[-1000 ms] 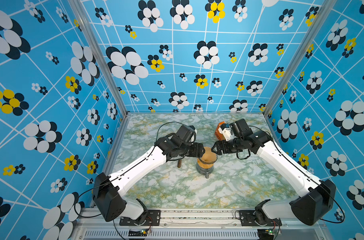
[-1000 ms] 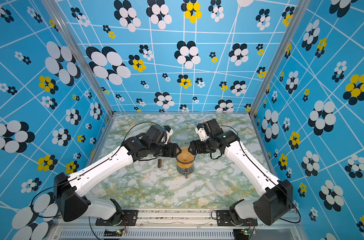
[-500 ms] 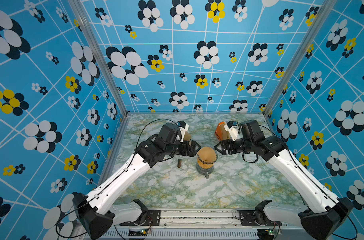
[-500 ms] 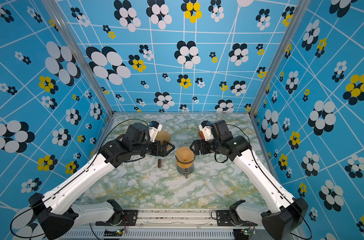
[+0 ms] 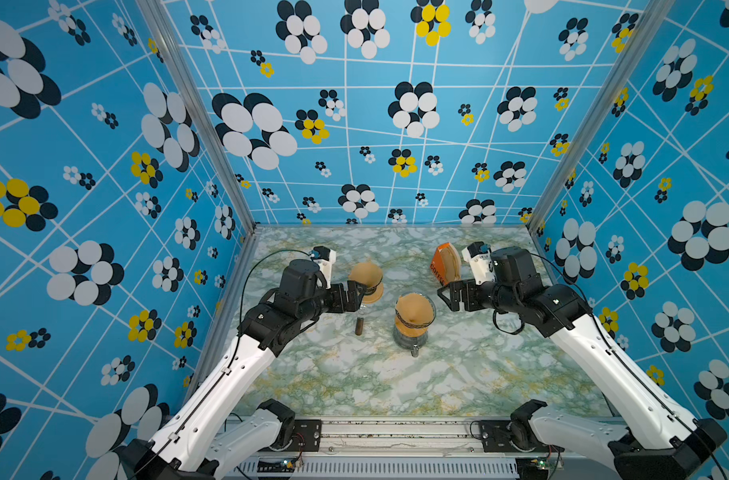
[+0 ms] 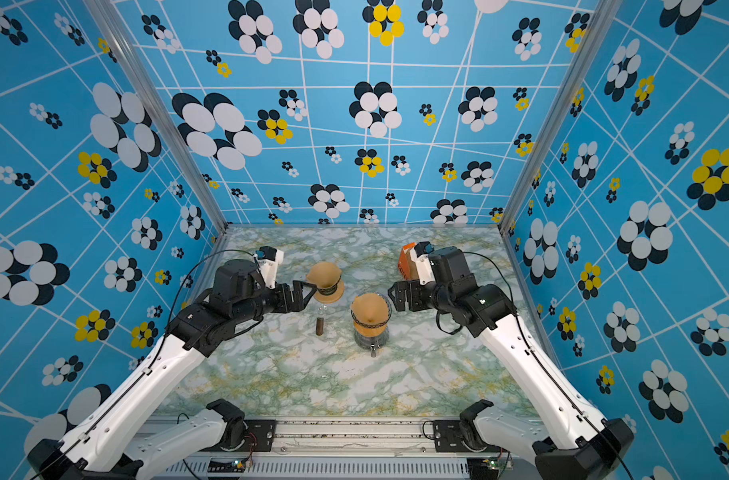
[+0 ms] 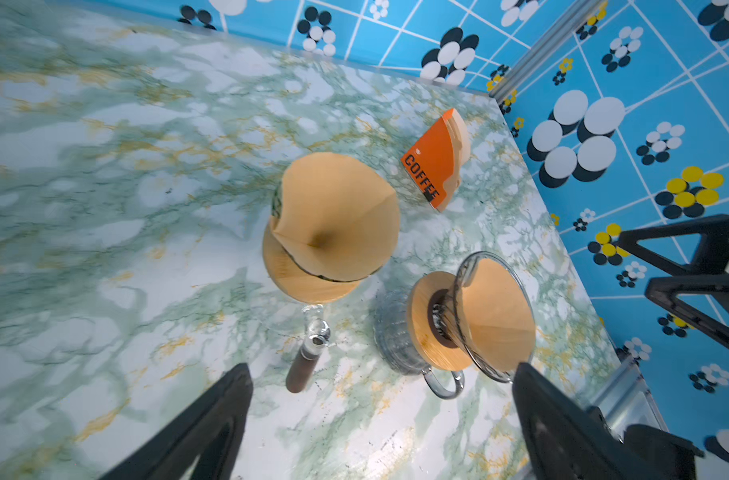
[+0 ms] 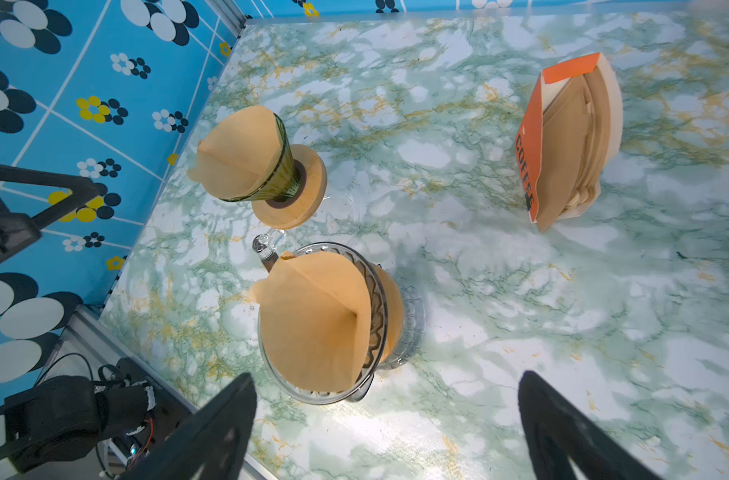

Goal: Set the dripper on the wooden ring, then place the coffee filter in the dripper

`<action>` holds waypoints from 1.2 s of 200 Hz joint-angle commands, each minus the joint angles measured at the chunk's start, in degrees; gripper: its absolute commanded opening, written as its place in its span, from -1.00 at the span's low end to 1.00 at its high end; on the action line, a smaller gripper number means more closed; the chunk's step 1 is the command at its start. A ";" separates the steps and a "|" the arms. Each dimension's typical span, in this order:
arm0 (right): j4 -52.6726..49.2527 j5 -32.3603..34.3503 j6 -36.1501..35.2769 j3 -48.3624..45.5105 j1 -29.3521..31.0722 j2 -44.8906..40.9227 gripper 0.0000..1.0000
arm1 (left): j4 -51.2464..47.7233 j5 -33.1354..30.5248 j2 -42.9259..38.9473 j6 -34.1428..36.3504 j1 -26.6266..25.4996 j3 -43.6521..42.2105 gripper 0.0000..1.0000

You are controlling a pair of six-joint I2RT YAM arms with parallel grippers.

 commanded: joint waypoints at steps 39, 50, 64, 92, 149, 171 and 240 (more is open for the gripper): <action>5.69 12.14 2.54 -6.02 -0.70 -4.81 0.99 | 4.56 -7.14 -4.04 2.93 10.32 -8.71 0.98; 6.81 13.17 2.68 -7.28 -0.81 -5.56 0.99 | 5.78 -8.19 -4.90 2.41 11.60 -10.78 0.98; 8.15 14.58 3.03 -8.99 -0.89 -6.62 0.99 | 7.38 -9.97 -5.72 2.26 12.68 -13.19 0.98; 11.04 15.43 2.64 -12.63 -0.96 -8.37 0.99 | 10.18 -13.78 -6.73 4.67 13.56 -17.33 0.98; 15.43 18.27 0.62 -19.68 -1.31 -11.16 0.99 | 25.97 -21.99 -10.87 15.68 13.61 -29.94 0.98; 15.49 20.54 0.73 -20.94 -1.40 -11.20 0.99 | 30.24 -24.89 -9.26 18.50 13.68 -32.03 0.98; 19.44 23.96 -3.44 -23.46 -2.79 -10.05 0.99 | 47.62 -23.54 0.89 24.59 13.60 -35.43 0.98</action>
